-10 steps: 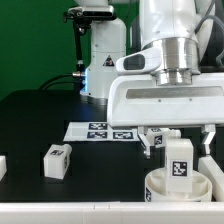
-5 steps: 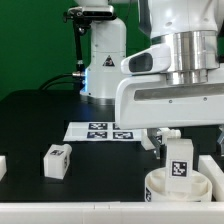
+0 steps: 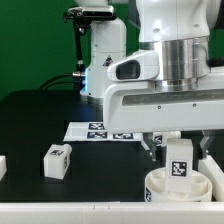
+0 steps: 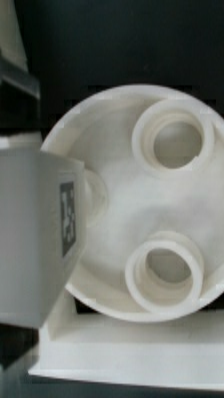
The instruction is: Assemble stool
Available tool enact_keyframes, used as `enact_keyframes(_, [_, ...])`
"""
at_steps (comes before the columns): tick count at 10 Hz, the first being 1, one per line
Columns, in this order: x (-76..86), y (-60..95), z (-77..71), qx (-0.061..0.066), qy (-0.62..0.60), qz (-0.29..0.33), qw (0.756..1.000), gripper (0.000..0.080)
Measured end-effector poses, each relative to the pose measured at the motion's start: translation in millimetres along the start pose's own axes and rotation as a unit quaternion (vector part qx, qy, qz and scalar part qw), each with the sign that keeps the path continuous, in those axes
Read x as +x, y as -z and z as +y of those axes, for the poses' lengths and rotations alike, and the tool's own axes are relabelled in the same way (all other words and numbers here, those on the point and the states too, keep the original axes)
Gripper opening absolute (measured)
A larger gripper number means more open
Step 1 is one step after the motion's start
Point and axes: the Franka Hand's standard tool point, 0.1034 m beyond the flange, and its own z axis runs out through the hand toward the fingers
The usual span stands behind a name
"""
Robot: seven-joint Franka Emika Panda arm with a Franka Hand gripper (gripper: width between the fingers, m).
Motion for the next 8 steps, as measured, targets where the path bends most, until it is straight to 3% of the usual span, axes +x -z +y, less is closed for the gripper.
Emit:
enact_keyframes(1, [-0.1,-0.1,-0.2,0.0,-0.02,0.0,1.0,0.0392])
enact_keyframes(2, [-0.2,-0.2,-0.6,0.001,-0.056,0.0,0.998,0.0332])
enact_keyframes(4, [-0.4,-0.7,-1.6,0.0,-0.137,-0.002,0.991,0.0332])
enact_keyframes(5, [1.6,-0.8,-5.1,0.001,-0.225,-0.008,0.974,0.0332])
enact_keyframes(7, [-0.6,-1.6,-17.8,0.006,-0.434,-0.027,0.9,0.0332])
enact_keyframes(8, [0.5,-1.5,-17.7,0.017,-0.479,-0.032,0.877,0.0332])
